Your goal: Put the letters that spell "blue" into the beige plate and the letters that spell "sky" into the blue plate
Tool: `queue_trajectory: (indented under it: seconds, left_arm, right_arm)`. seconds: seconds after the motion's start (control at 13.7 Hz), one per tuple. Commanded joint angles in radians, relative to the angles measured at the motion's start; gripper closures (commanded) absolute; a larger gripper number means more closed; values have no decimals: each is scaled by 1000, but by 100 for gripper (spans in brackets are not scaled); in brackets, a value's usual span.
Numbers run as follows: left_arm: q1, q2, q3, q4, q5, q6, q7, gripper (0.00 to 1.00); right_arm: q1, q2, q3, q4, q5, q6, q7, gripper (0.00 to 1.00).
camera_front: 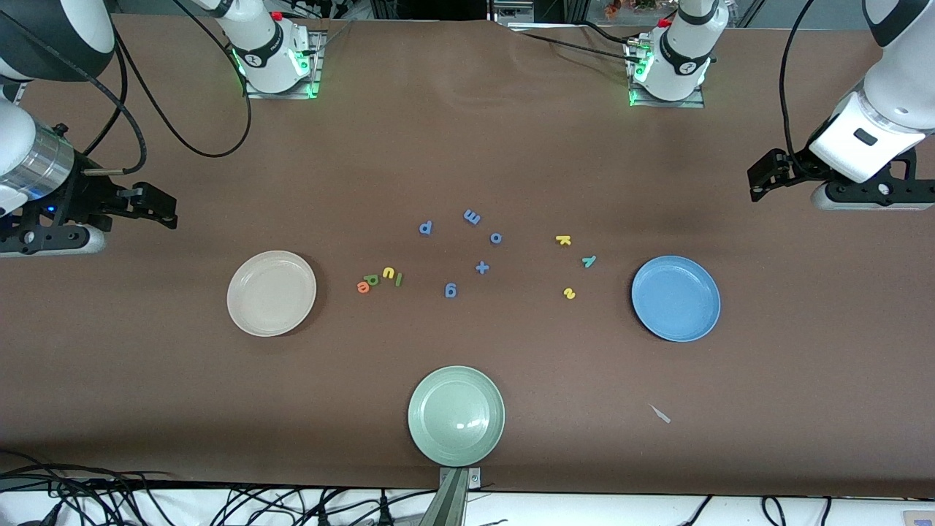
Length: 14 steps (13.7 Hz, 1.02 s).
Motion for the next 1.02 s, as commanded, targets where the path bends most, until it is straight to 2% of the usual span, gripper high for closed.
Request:
queue_trajectory:
  seconds: [0.0,0.95]
  left_arm:
    - [0,-5,2,14,-18,-19,14,0]
    - [-9,9,0,36,-16,-19,11,0]
  right_arm:
    - [-2,-6,5,-2,13,4,10,0]
    - [-2,-6,5,0,13,4,10,0]
